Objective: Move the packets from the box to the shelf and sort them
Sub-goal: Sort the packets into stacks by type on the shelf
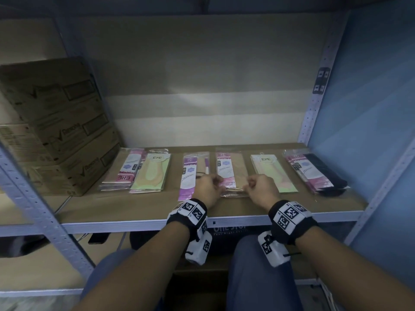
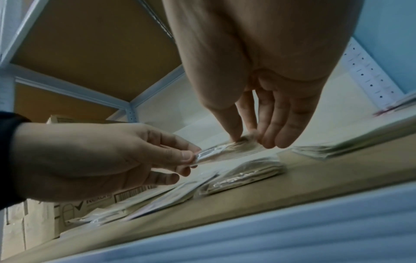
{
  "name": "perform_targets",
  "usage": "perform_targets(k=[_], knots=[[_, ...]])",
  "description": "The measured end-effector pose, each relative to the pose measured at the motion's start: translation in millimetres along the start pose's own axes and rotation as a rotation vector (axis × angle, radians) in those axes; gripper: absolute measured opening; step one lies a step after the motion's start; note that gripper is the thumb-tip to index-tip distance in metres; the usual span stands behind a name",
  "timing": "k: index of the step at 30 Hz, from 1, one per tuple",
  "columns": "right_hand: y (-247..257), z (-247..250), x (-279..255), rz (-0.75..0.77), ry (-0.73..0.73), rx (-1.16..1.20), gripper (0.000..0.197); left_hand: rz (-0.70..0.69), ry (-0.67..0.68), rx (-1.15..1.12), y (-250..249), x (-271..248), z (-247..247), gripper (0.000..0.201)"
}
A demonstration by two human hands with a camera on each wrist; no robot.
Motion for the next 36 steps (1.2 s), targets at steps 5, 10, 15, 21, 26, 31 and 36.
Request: perform_targets(k=[5, 10, 15, 21, 26, 31, 36], knots=[[-12.7, -14.7, -0.2, 0.010, 0.066, -0.088, 0.028, -0.052, 0.020, 0.105, 1.4, -1.8, -16.2, 0.026], [-14.2, -22.0, -2.5, 0.049, 0.091, -0.141, 0.025, -0.070, 0.048, 0.160, 4.5, -7.0, -24.3, 0.029], [-12.0, -23.8, -1.9, 0.073, 0.080, -0.200, 0.026, -0.067, 0.112, 0.188, 7.0, -6.0, -26.0, 0.033], [4.7, -15.4, -2.7, 0.177, 0.068, -0.250, 0.030, -0.110, 0.097, 0.188, 2.0, -0.2, -16.4, 0.030], [29.0, -9.5, -4.0, 0.232, 0.058, -0.180, 0.033, -0.119, 0.056, 0.177, 0.0, 9.1, 7.6, 0.028], [58.7, -20.7, -4.9, 0.276, 0.064, -0.118, 0.038, -0.094, 0.010, 0.185, 13.3, 19.4, 48.9, 0.033], [95.1, -47.4, -7.2, 0.286, 0.098, -0.049, 0.022, -0.053, -0.077, 0.230, 37.2, 30.1, 102.9, 0.033]])
Point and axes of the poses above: each hand's wrist, its own x-axis towards the middle knuckle, its own z-axis out of the back of the hand, y = z × x, the point moved 8 cm from there along x, towards the middle knuckle, and after that the axes turned 15 degrees about -y, right-handed, at the moved point
